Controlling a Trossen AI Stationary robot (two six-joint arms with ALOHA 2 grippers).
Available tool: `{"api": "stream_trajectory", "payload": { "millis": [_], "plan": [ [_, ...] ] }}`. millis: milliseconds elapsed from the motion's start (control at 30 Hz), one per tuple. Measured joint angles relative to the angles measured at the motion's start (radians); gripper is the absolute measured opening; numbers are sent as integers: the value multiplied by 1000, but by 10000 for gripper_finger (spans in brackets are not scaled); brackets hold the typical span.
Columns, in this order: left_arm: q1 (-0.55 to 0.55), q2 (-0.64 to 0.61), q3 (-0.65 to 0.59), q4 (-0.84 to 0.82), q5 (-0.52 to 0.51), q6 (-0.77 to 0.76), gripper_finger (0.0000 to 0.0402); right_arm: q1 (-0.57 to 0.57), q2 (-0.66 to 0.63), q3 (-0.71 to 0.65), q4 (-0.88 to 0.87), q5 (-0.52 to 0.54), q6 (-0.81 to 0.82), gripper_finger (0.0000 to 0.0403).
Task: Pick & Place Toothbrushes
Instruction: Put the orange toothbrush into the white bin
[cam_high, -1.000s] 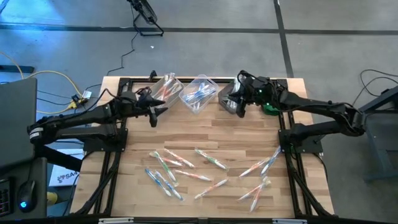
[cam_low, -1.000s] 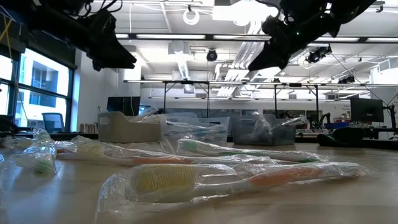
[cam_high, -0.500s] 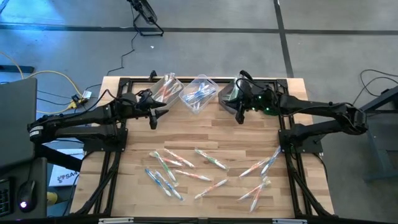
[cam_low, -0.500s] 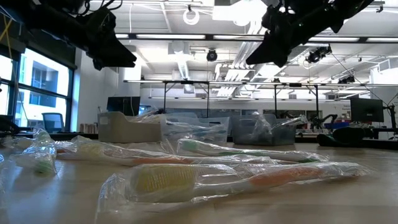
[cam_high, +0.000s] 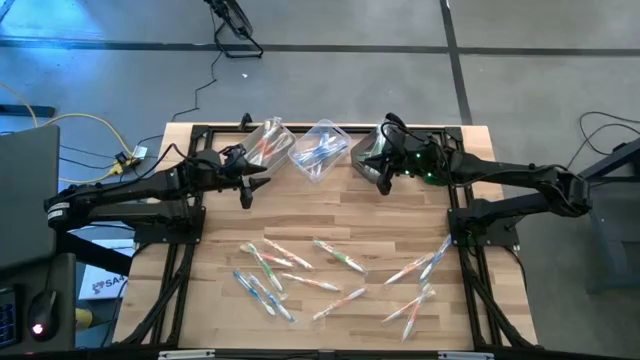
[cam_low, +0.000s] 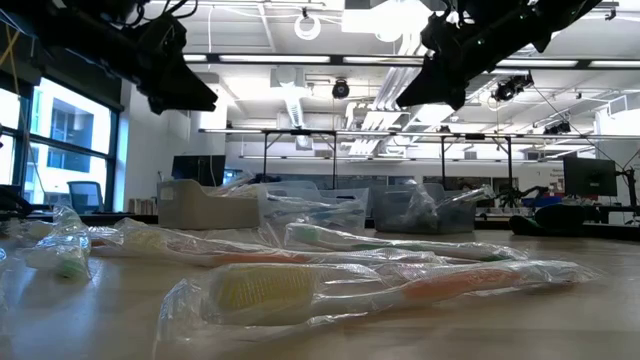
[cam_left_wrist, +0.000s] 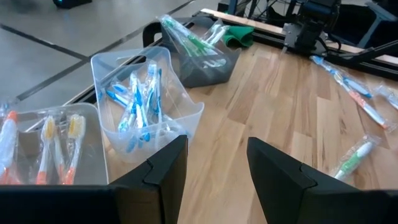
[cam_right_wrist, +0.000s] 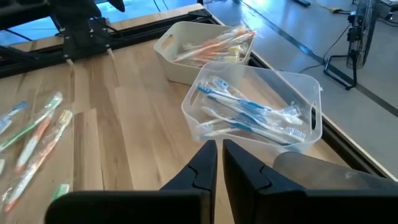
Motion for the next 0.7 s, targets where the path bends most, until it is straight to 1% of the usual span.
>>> {"api": "stream_trajectory", "payload": {
  "millis": [167,300,400,600,700],
  "plan": [
    [0,0,0,-3,0,-17,164,1,0,0,0,-7,5,18],
    [0,0,0,-3,0,-18,164,1,0,0,-9,-37,56,18],
    [0,0,0,-2,0,-18,164,4,0,0,-25,-35,136,18],
    [0,0,0,-3,0,-18,164,30,0,0,-113,-28,298,18],
    [0,0,0,-2,0,-18,164,63,0,0,-178,3,392,18]
  ]
}}
